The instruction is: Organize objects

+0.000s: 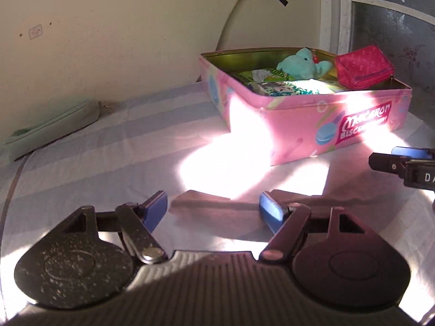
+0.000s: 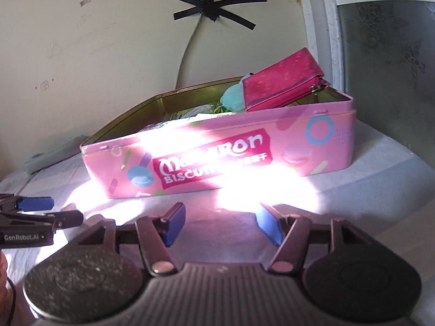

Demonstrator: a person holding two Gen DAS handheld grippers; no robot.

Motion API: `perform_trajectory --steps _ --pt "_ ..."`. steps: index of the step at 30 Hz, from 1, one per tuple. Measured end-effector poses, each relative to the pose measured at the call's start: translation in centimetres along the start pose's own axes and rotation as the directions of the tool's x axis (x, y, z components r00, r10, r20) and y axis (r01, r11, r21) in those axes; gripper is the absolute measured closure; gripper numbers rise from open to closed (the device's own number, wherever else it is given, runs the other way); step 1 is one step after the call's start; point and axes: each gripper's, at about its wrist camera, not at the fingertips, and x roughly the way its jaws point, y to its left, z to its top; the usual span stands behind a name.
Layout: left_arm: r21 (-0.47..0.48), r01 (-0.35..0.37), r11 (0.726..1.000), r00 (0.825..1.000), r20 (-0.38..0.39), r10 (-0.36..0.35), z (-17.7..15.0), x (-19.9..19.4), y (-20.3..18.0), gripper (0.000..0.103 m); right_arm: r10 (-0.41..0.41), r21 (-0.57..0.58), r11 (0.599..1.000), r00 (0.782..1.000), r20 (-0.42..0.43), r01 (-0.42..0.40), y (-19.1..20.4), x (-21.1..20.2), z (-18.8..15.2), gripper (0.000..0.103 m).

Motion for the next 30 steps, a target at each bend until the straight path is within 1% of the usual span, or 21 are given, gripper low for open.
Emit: perform_trajectory --steps 1,3,5,8,9,10,12,18,19,21,24,27,30 --pt "-0.018 0.000 1.000 1.000 0.002 0.000 -0.2 -0.2 0.7 0.022 -0.002 -0.014 1.000 1.000 -0.003 0.002 0.5 0.0 -0.1 0.042" --pt "-0.036 -0.017 0.999 1.000 0.001 0.017 -0.3 -0.5 1.6 0.022 0.008 -0.030 0.999 1.000 -0.010 -0.009 1.7 0.0 -0.3 0.042" --pt "-0.034 -0.043 0.998 0.999 0.003 0.043 -0.4 -0.6 2.4 0.022 0.020 -0.054 0.998 1.000 -0.019 -0.021 2.9 0.1 -0.5 0.041" --pt "-0.052 -0.068 0.996 0.998 -0.002 0.068 -0.8 -0.9 3.7 0.022 0.049 -0.105 0.993 0.998 -0.039 -0.053 5.4 0.5 -0.5 0.041" --pt "-0.061 -0.077 0.995 0.997 -0.004 0.077 -0.9 -0.9 4.2 0.022 0.063 -0.126 0.990 0.997 -0.048 -0.069 6.3 0.7 -0.5 0.040" --pt "-0.066 -0.089 0.994 0.996 -0.006 0.088 -0.9 -0.9 4.7 0.022 0.075 -0.143 0.986 0.996 -0.054 -0.082 7.2 0.8 -0.6 0.037" --pt "-0.076 -0.109 0.991 0.994 -0.008 0.108 -1.0 -1.0 5.5 0.022 0.097 -0.180 0.978 0.993 -0.065 -0.107 9.1 1.1 -0.8 0.035" --pt "-0.132 -0.157 0.979 0.988 -0.022 0.156 -1.7 -1.3 8.9 0.020 0.168 -0.283 0.940 0.981 -0.101 -0.190 14.3 1.9 -1.6 0.035" --pt "-0.146 -0.162 0.976 0.987 -0.026 0.160 -1.8 -1.4 9.4 0.019 0.181 -0.285 0.936 0.978 -0.107 -0.205 14.9 2.1 -1.6 0.035" --pt "-0.168 -0.171 0.971 0.985 -0.031 0.168 -2.0 -1.5 10.4 0.019 0.208 -0.280 0.931 0.971 -0.121 -0.235 16.0 2.5 -1.5 0.035" --pt "-0.185 -0.181 0.966 0.984 -0.038 0.177 -2.0 -1.3 11.6 0.018 0.226 -0.304 0.917 0.965 -0.135 -0.258 17.6 2.9 -1.4 0.035" --pt "-0.175 -0.207 0.963 0.978 -0.045 0.202 -1.9 -1.2 12.6 0.017 0.244 -0.318 0.906 0.958 -0.148 -0.280 19.0 3.3 -1.4 0.035" --pt "-0.161 -0.248 0.955 0.969 -0.050 0.244 -1.8 -1.1 13.7 0.011 0.252 -0.339 0.894 0.955 -0.157 -0.292 20.2 3.6 -1.5 0.035"
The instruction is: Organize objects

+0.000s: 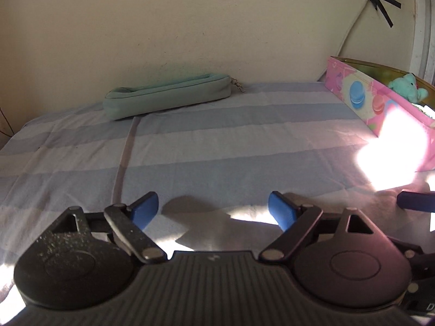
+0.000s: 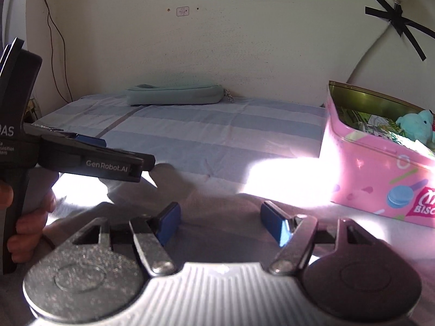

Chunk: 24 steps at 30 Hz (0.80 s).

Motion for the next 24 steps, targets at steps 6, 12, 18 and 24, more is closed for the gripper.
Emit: perform_trajectory --steps 6,12,18,24 --pt "0.030 -0.030 0.999 1.000 -0.001 0.030 0.5 0.6 2.3 0.006 0.040 -0.046 0.998 0.999 -0.020 -0.041 1.7 1.1 0.9 0.035" --pt "-0.104 -0.111 0.988 0.994 -0.037 0.107 1.2 2.2 8.2 0.006 0.108 -0.047 0.993 0.993 -0.045 -0.111 2.7 4.1 3.3 0.031" --pt "-0.298 -0.090 0.950 0.996 -0.025 0.086 0.7 1.7 11.6 0.006 0.183 0.093 0.979 0.983 -0.023 -0.180 2.1 10.0 7.6 0.030" --pt "-0.273 -0.073 0.959 0.997 -0.026 0.069 1.0 2.3 11.4 0.004 0.154 0.345 0.926 0.988 0.022 -0.152 -0.8 18.1 13.0 0.032"
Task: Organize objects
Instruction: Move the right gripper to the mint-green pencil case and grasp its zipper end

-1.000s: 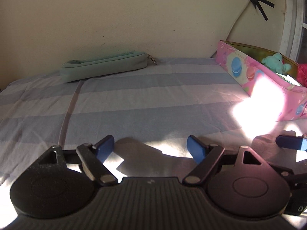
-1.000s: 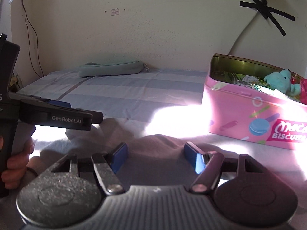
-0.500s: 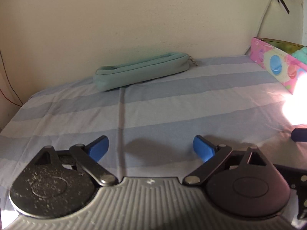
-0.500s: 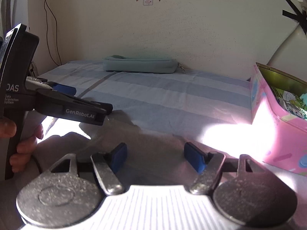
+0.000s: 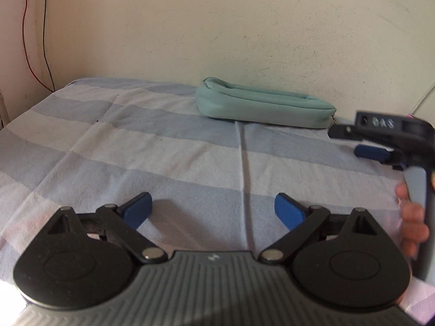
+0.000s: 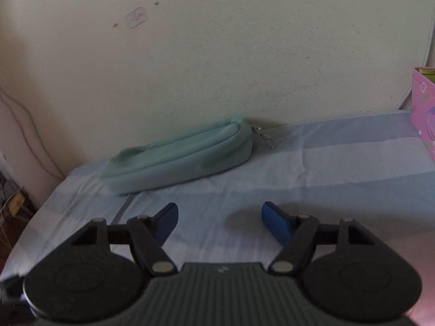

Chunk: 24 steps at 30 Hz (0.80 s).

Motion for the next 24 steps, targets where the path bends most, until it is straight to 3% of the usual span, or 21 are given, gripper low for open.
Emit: perform_trajectory --steps 4,7,11,14,16,19,24 --pt "0.002 0.018 1.000 1.000 -0.004 -0.018 0.1 0.2 0.0 0.003 -0.005 0.179 0.984 0.999 0.041 -0.002 -1.5 4.6 3.1 0.030" --pt "0.001 0.024 1.000 1.000 -0.005 -0.024 0.1 0.3 -0.2 0.003 -0.030 0.192 0.981 0.998 0.048 0.020 -1.1 7.0 4.4 0.029" --pt "-0.020 0.029 0.999 1.000 0.000 -0.029 0.2 0.2 0.0 0.002 -0.096 0.072 0.993 0.995 0.020 0.094 0.7 9.0 5.3 0.052" --pt "-0.052 0.029 0.998 1.000 0.007 -0.028 0.3 0.2 0.4 0.002 -0.077 0.068 0.995 0.997 0.024 0.075 0.5 8.4 4.9 0.066" --pt "-0.073 0.025 0.997 1.000 0.011 -0.024 0.5 0.3 0.7 0.002 -0.064 0.074 0.995 0.998 0.030 0.061 0.2 7.5 4.4 0.068" --pt "-0.111 0.021 0.994 1.000 0.012 -0.019 0.7 0.4 1.6 0.002 -0.069 0.033 0.997 0.997 0.039 0.068 0.8 5.7 2.9 0.069" --pt "-0.213 -0.020 0.977 0.999 0.038 0.029 1.2 0.0 3.7 0.002 -0.015 0.040 0.999 0.999 0.035 0.013 0.7 0.6 -0.9 0.069"
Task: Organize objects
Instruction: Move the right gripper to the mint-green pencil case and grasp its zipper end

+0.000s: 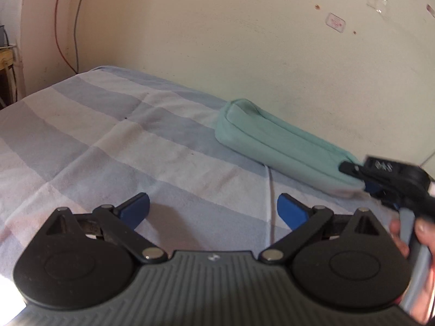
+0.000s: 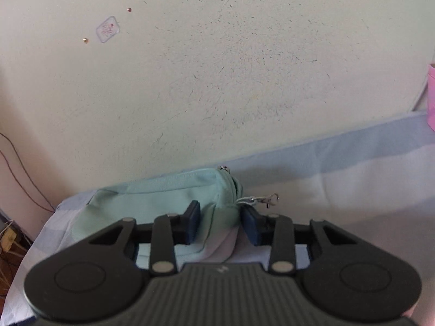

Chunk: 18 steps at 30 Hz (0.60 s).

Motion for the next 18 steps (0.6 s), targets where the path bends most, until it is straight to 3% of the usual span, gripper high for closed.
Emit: perform_trajectory --steps 3,6,12,16,18 --pt "-0.044 -0.025 0.999 1.000 0.016 0.026 0.4 -0.2 1.0 0.002 0.036 -0.001 0.999 0.999 -0.012 -0.036 -0.4 -3.4 -2.3 0.070" --pt "-0.052 -0.007 0.999 1.000 0.021 0.008 0.5 -0.4 1.2 0.002 0.071 -0.011 0.997 0.997 -0.028 -0.071 -0.9 -7.0 -4.8 0.069" --pt "0.128 0.064 0.990 0.998 -0.022 -0.061 -1.0 -0.1 -1.7 0.009 0.118 0.019 0.993 0.993 -0.030 -0.117 -3.8 -12.8 -7.7 0.066" --pt "0.218 0.066 0.974 0.998 0.008 -0.069 -1.9 -0.6 -3.0 0.024 0.124 0.051 0.991 0.992 -0.015 -0.124 -4.0 -13.4 -7.4 0.061" --pt "0.223 0.067 0.973 0.997 0.009 -0.071 -2.0 -0.6 -2.9 0.025 0.111 0.031 0.993 0.994 -0.012 -0.111 -3.7 -13.2 -7.6 0.060"
